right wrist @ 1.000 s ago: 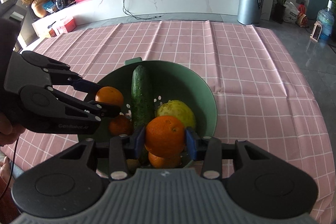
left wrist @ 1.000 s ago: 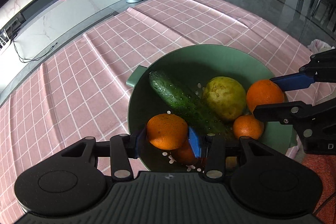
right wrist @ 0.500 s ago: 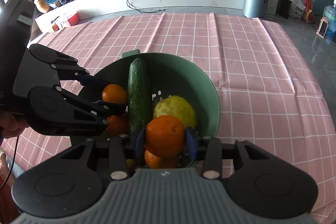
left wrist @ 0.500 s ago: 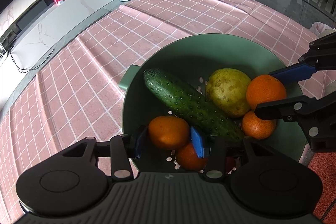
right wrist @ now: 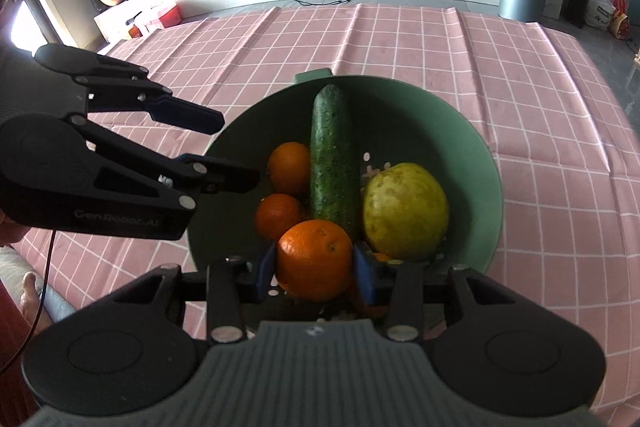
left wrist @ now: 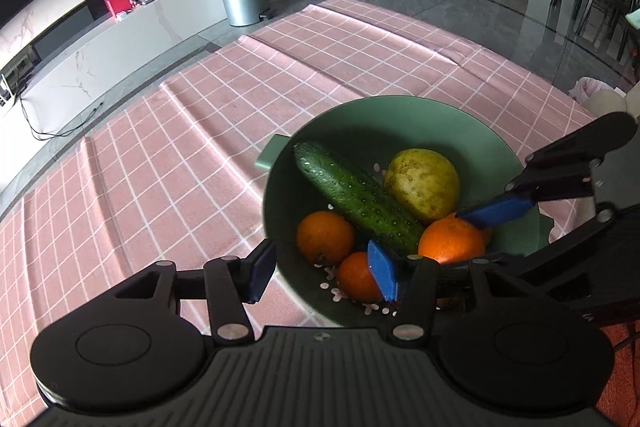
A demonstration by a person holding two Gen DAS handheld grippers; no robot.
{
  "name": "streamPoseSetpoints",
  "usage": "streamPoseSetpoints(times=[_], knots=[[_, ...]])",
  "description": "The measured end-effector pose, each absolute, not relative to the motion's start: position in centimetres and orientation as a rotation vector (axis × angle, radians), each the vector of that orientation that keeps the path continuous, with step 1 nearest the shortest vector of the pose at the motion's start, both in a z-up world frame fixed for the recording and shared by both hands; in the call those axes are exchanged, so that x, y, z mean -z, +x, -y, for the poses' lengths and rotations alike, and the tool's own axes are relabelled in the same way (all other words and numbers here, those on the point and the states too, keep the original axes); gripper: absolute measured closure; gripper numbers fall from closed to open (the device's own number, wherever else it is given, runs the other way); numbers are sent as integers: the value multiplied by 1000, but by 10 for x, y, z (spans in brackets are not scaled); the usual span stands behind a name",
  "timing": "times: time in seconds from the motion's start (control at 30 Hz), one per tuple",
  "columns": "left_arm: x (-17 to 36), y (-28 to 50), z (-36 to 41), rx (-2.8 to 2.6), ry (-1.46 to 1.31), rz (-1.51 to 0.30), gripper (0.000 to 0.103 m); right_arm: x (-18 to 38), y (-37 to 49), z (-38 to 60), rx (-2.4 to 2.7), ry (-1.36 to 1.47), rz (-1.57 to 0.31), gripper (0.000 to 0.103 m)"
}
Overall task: Organize fruits
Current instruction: 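Lower both held oranges into the green colander and open both grippers, then withdraw both grippers from the colander toward the two kiwis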
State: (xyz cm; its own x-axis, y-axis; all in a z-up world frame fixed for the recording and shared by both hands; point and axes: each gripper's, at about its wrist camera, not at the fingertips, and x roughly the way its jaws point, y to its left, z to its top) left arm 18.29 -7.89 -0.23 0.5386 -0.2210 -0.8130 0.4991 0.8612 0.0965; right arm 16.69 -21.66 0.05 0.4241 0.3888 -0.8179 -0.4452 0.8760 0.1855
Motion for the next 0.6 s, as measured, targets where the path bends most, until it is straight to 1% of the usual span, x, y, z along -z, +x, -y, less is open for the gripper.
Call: streamPoseSetpoints(times=[0.47, 0.6], knots=[[-3, 158, 36, 370, 265, -898, 40, 12, 168, 188, -516, -80, -1043, 63], [-4, 150, 33, 366, 262, -899, 40, 8, 165, 186, -502, -95, -1019, 63]])
